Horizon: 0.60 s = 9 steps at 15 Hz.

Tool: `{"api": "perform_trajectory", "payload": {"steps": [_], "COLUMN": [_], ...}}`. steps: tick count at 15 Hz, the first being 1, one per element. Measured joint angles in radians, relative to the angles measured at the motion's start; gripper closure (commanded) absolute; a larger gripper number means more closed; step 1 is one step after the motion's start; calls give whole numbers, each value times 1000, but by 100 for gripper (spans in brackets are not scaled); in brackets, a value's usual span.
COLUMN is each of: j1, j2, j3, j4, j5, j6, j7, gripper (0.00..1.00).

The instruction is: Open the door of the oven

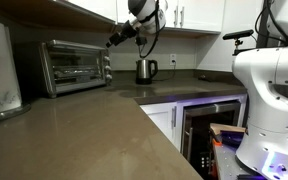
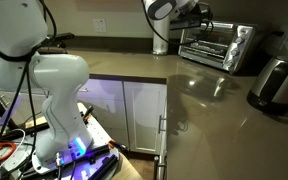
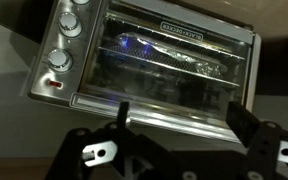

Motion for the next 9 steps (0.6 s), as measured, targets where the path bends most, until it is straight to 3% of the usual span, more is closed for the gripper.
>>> {"api": "perform_trajectory", "payload": {"steps": [1,9], "j1": [10,51], "j2": [21,111], "j3": [-7,-21], "j4": [7,74], "j5": [-6,-24], "j6": [-8,9], "j7": [0,-31], "gripper": [29,83]}}
